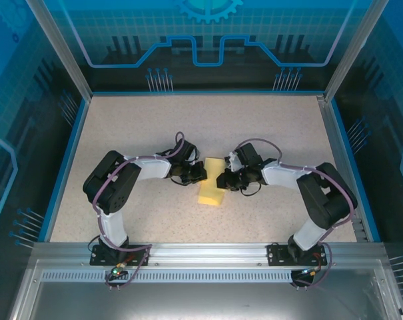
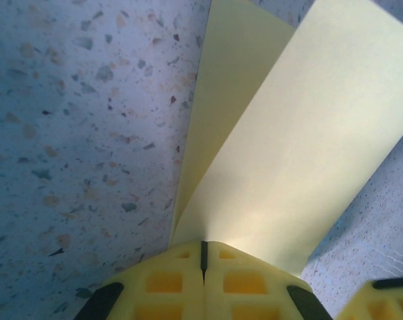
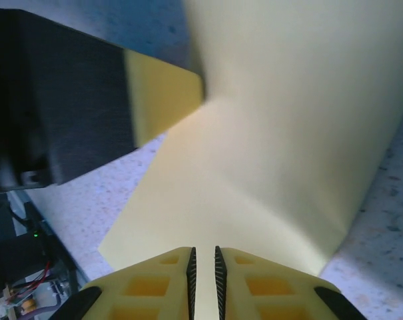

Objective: Fold a paper plane with a square sheet of paper (pick it up from the middle)
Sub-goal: Fold the square sheet of paper in half at the center of the table.

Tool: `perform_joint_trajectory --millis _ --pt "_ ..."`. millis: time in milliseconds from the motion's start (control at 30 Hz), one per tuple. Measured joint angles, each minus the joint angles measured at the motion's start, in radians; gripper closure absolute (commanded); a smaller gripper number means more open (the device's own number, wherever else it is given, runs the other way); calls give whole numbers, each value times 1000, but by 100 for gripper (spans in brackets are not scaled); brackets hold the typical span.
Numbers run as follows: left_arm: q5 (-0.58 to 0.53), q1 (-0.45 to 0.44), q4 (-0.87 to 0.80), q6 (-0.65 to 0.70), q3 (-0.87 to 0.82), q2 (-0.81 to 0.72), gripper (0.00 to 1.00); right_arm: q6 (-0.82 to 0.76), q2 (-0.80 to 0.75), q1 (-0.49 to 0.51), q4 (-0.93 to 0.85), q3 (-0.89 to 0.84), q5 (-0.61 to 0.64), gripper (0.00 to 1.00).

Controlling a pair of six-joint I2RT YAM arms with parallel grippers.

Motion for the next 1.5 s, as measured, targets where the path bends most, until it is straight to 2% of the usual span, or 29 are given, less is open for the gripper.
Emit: perform_joint_trajectory --millis 433,800,1200,1500 --pt "3 0 0 4 2 2 100 4 64 -4 67 -80 -33 83" --pt "3 0 -1 4 3 2 100 11 -6 30 66 -96 -33 82" --pt "4 0 0 6 4 4 100 27 20 36 97 -138 -42 83" --pt "6 0 0 6 4 5 100 35 -49 61 82 -151 -35 82"
